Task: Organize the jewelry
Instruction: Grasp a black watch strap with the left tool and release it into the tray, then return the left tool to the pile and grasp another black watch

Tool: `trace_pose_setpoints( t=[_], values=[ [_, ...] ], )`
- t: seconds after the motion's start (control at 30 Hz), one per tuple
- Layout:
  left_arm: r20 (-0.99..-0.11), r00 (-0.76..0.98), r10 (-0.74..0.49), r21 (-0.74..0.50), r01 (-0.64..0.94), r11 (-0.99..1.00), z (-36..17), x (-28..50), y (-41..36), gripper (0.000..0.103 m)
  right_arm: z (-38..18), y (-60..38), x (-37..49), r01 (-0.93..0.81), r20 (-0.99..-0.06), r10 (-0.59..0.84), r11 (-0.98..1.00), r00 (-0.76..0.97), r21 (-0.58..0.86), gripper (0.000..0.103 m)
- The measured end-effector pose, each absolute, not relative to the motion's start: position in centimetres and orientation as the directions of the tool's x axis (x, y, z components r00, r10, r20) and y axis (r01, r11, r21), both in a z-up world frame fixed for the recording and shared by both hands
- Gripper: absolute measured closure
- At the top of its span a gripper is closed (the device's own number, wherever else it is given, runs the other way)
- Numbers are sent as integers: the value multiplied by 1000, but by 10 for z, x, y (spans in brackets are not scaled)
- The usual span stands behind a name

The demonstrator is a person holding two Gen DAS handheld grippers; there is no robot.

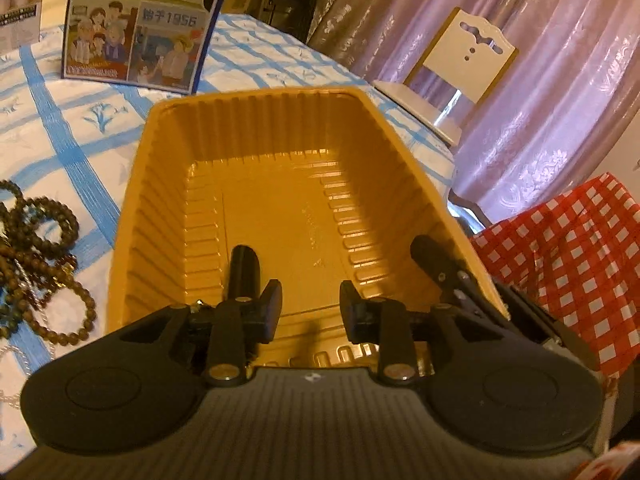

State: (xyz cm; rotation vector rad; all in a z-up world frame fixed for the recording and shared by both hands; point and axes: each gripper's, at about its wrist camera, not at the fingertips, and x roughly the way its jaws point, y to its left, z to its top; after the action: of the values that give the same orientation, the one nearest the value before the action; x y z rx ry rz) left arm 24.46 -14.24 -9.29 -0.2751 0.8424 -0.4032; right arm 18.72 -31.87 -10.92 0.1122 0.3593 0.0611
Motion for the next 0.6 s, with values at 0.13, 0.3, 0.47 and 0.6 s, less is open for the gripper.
trace_pose_setpoints(
  t=[0.13,0.3,0.47,0.6],
  values=[
    [-624,641,-447,-383,248,890,-73,232,-126,75,-111,-319,187,-31,-350,72,992,934,122,98],
    [-606,711,-356,-282,226,932,-51,201,-90,74,-114,-317,188,-27,-355,68,993,932,118,98],
    [-636,752,-173,-123,123,985,-49,173,-38,72,-113,-317,190,-31,-355,68,994,932,109,98],
    [-677,734,-45,-31,33,999,-62,159,1,71,-113,-314,191,-28,-359,59,995,931,92,98]
  ],
)
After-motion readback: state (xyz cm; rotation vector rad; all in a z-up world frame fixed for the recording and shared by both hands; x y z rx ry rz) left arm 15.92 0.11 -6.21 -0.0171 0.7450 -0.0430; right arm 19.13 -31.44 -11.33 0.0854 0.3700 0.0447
